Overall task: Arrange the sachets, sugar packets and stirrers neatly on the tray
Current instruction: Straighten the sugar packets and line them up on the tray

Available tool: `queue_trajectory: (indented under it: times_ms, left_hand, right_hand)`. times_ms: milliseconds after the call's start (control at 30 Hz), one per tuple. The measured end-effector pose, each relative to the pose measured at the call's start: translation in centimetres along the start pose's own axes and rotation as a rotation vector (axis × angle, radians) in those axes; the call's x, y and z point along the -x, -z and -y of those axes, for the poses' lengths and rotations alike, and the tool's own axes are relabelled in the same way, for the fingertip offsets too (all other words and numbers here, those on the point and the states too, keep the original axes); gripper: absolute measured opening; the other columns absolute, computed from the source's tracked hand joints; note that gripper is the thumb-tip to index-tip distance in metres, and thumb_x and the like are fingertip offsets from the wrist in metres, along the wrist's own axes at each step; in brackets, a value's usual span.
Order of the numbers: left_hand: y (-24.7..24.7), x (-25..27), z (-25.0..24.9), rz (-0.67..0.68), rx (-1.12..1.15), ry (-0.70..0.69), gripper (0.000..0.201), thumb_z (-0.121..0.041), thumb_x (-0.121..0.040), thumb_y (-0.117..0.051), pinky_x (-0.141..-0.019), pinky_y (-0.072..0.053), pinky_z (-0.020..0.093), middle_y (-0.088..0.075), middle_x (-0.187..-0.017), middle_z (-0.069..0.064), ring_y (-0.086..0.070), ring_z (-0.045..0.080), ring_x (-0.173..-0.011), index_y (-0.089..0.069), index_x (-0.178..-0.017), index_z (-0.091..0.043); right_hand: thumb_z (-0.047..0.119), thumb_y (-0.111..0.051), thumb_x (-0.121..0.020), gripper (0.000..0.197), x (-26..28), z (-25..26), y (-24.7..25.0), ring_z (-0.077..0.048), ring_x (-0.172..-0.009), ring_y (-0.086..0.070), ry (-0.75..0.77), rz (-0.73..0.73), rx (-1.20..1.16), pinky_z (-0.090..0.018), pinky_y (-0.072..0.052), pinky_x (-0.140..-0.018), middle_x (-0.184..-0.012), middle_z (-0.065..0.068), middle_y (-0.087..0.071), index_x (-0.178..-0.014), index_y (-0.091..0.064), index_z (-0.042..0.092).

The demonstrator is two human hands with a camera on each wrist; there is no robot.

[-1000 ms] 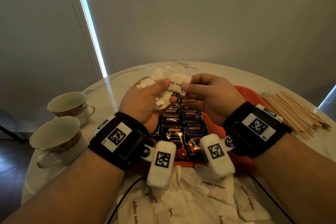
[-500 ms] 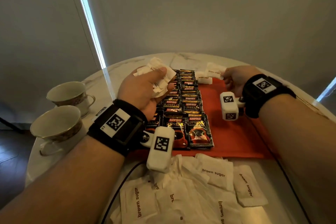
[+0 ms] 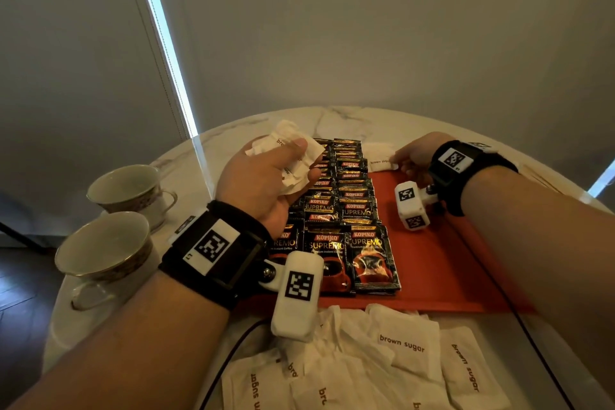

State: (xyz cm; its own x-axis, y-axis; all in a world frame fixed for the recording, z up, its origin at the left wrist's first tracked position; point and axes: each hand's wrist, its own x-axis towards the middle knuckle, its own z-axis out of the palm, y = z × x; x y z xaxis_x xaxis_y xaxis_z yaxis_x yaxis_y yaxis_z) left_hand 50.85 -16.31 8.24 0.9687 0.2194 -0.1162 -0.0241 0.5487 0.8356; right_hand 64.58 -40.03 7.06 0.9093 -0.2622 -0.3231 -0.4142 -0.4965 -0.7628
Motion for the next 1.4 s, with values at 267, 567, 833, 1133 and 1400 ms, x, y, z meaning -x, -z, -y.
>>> queue_trajectory:
  times_ms: [267, 567, 833, 1133, 1400]
  left_hand:
    - [-0.1, 0.3, -0.2, 0.006, 0.002, 0.008, 0.024, -0.001, -0.092, -0.072, -0.053, -0.059, 0.028, -0.076, -0.089, 0.016, -0.075, 0.026, -0.071, -0.063, -0.113, -0.006]
    - [-0.5, 0.8, 0.1, 0.018, -0.039, 0.038, 0.011, -0.003, -0.098, -0.063, -0.058, -0.063, 0.031, -0.074, -0.061, 0.007, -0.074, 0.021, -0.058, -0.058, -0.107, -0.008]
    - [-0.7, 1.3, 0.0, 0.034, -0.016, 0.095, 0.011, 0.000, -0.099, -0.058, -0.056, -0.063, 0.034, -0.071, -0.099, 0.024, -0.077, 0.031, -0.071, -0.058, -0.109, -0.005]
    - [-0.5, 1.5, 0.6, 0.175, -0.164, 0.044, 0.017, -0.008, -0.090, -0.076, -0.059, -0.061, 0.036, -0.078, -0.091, 0.013, -0.077, 0.026, -0.077, -0.068, -0.105, -0.008]
    - [-0.6, 2.0, 0.7, 0.217, -0.171, 0.032, 0.021, -0.006, -0.084, -0.079, -0.054, -0.059, 0.031, -0.078, -0.092, 0.015, -0.076, 0.024, -0.075, -0.063, -0.098, -0.007]
  right_hand:
    - [0.014, -0.072, -0.091, 0.006, -0.3, -0.3, 0.1, -0.014, -0.054, -0.046, 0.026, -0.035, -0.100, -0.027, -0.041, -0.059, -0.066, -0.003, -0.060, -0.093, -0.072, 0.008]
    - [0.003, -0.059, -0.095, 0.020, 0.5, -0.1, -1.7, -0.008, -0.051, -0.042, 0.034, 0.157, -0.124, -0.021, -0.038, -0.047, -0.084, -0.003, -0.071, -0.106, -0.075, 0.007]
    - [0.000, -0.056, -0.093, 0.025, 1.2, -0.3, -1.0, -0.013, -0.064, -0.051, 0.027, 0.206, -0.270, -0.022, -0.043, -0.057, -0.090, -0.004, -0.074, -0.109, -0.074, 0.006]
    - [0.037, -0.077, -0.075, 0.029, 12.5, -0.2, -0.4, -0.009, -0.054, -0.051, 0.418, 0.516, -0.396, -0.023, -0.038, -0.050, -0.075, 0.003, -0.066, -0.093, -0.071, 0.015]
    - [0.012, -0.076, -0.085, 0.013, 13.6, -1.6, -2.3, -0.017, -0.059, -0.053, 0.462, 0.433, -0.543, -0.030, -0.049, -0.056, -0.078, -0.008, -0.067, -0.084, -0.063, 0.009]
